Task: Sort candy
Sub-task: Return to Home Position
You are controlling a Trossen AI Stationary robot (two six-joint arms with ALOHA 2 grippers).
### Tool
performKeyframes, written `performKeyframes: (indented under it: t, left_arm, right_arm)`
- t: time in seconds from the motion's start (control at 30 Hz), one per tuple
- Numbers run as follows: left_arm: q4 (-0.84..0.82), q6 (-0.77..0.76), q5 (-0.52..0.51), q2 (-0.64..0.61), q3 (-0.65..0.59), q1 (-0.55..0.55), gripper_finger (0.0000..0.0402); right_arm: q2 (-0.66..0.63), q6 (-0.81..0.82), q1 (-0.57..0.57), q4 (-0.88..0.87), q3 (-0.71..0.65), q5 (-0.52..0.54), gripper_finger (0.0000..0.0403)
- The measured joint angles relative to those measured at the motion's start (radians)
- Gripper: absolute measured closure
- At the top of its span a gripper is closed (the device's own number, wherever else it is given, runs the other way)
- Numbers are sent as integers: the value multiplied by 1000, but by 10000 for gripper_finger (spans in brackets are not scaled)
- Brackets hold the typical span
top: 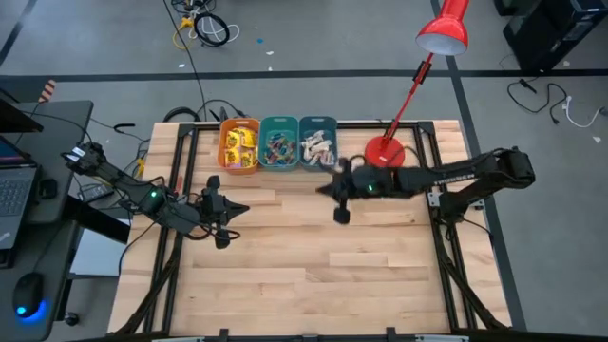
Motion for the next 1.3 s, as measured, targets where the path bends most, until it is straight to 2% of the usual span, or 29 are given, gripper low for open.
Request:
performKeyframes:
  t: [0.2, 0.47, 0.6, 0.9, 1.13, 1.3]
  left_arm:
    - [75, 105, 0, 81, 0, 1, 387]
    - [407, 408, 1, 189, 0, 2, 387]
    - [465, 505, 94, 187, 0, 13, 387]
    - [472, 600, 333, 119, 0, 182, 387]
    - [343, 618, 357, -17, 0, 245, 387]
    - [253, 596, 457, -133, -7, 245, 387]
  right_arm:
    - [12, -9, 102, 288, -126, 0, 403]
    - [16, -66, 145, 475, -146, -30, 403]
    - [15, -125, 156, 550, -146, -53, 403]
    - [-90, -219, 155, 548, -146, -55, 403]
    - [-246, -274, 151, 410, -146, -55, 403]
    - [-342, -280, 131, 286, -146, -55, 403]
